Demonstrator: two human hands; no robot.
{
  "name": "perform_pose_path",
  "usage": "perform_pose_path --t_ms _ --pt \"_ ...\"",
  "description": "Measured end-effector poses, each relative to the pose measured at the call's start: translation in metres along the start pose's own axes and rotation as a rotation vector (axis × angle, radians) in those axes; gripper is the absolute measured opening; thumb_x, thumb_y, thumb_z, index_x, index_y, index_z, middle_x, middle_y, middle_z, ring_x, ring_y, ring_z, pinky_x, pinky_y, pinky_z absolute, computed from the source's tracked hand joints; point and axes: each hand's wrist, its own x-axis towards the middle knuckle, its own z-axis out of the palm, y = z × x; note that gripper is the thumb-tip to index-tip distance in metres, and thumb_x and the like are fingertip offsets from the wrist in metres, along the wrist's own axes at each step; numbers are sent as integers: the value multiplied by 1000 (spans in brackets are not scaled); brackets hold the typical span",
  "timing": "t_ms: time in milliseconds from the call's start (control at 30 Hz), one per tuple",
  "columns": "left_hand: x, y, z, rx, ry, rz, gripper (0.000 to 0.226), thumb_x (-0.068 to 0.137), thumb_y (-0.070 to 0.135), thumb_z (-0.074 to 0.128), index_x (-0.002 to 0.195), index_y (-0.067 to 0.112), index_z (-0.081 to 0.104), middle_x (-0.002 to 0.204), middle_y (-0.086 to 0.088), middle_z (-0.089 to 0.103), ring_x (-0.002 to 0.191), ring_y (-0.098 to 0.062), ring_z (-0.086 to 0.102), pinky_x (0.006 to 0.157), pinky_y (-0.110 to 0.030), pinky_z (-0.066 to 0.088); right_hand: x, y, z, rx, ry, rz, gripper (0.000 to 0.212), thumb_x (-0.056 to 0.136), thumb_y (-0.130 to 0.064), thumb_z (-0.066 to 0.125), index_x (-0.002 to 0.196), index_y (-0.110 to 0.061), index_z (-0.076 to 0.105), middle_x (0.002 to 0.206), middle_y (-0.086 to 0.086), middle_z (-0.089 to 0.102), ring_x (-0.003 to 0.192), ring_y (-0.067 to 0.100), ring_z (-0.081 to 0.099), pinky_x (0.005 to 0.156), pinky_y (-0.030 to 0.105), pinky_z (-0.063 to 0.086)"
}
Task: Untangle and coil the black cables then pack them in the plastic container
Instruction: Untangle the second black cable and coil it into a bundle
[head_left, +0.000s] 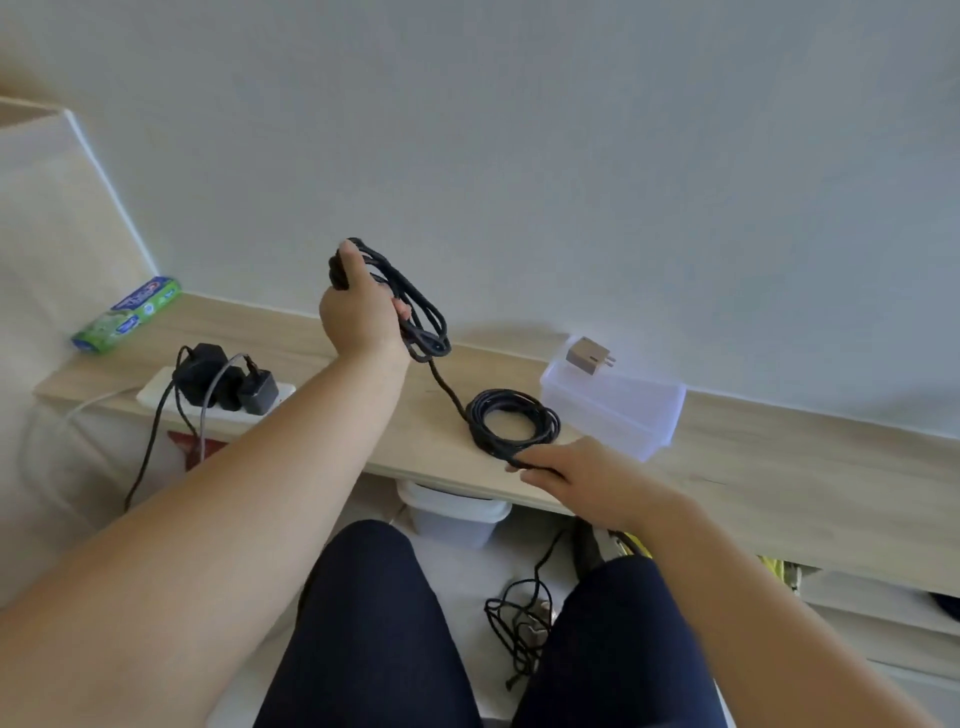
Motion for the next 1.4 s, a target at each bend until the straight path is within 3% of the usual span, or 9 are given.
perform_pose_path --t_ms 100,200,467,667,767,967,1067,1200,1400 --pt "-2 -24 -5 435 -96 210 50 95 53 38 75 8 49 54 -5 52 46 -19 57 46 -24 43 3 -27 -18 -135 17 -201 30 98 -34 46 123 -29 61 108 -1 66 99 15 58 89 29 45" --pt "-25 -41 -13 731 -399 372 45 95 51 39 68 17 50 61 -6 57 63 -28 61 61 -33 48 7 -42 -40 -159 170 -376 23 92 -27 58 112 -21 70 98 -1 70 90 11 59 80 15 39" --pt "-75 -30 -13 492 -1182 -225 67 87 68 23 51 18 46 46 -2 40 40 -15 36 50 -26 37 11 -34 -62 -6 646 -251 42 60 -38 85 69 -18 50 66 -8 46 56 15 41 51 25 34" --pt "-70 -9 -3 1159 -1437 -101 29 82 33 70 72 15 51 47 5 37 42 -13 32 47 -25 32 4 -23 -60 165 437 -130 26 68 -26 82 75 -22 57 76 -14 52 58 1 49 58 12 38" --pt "-69 -8 -8 1093 -1406 -222 26 89 32 62 83 8 53 50 2 30 42 -12 26 43 -23 27 1 -20 -60 354 352 -114 25 73 -20 79 78 -32 58 87 -15 58 62 0 54 60 11 42" --pt "-50 3 -23 709 -1282 -391 35 80 40 53 71 6 51 41 5 29 30 -6 24 36 -17 24 -6 12 -46 884 676 39 18 85 -19 68 98 -29 62 118 -6 61 110 6 58 98 30 48" --pt "-50 7 -22 560 -1256 -390 36 83 40 51 68 7 51 38 6 29 28 -4 23 35 -16 26 -6 23 -25 958 444 75 21 89 -41 55 109 -36 59 119 -12 62 117 7 55 106 36 39" --pt "-59 14 -11 234 -1218 -384 34 86 38 51 64 12 54 35 8 31 26 -3 26 35 -13 25 0 20 14 1011 163 81 30 96 -45 45 117 -32 61 114 -10 68 110 7 60 100 34 42" --pt "-55 25 -4 -17 -760 -224 34 94 38 45 68 17 42 38 9 30 28 -5 26 35 -14 27 7 40 38 742 224 206 7 94 -21 56 99 -22 61 83 -8 66 83 8 63 86 26 46"
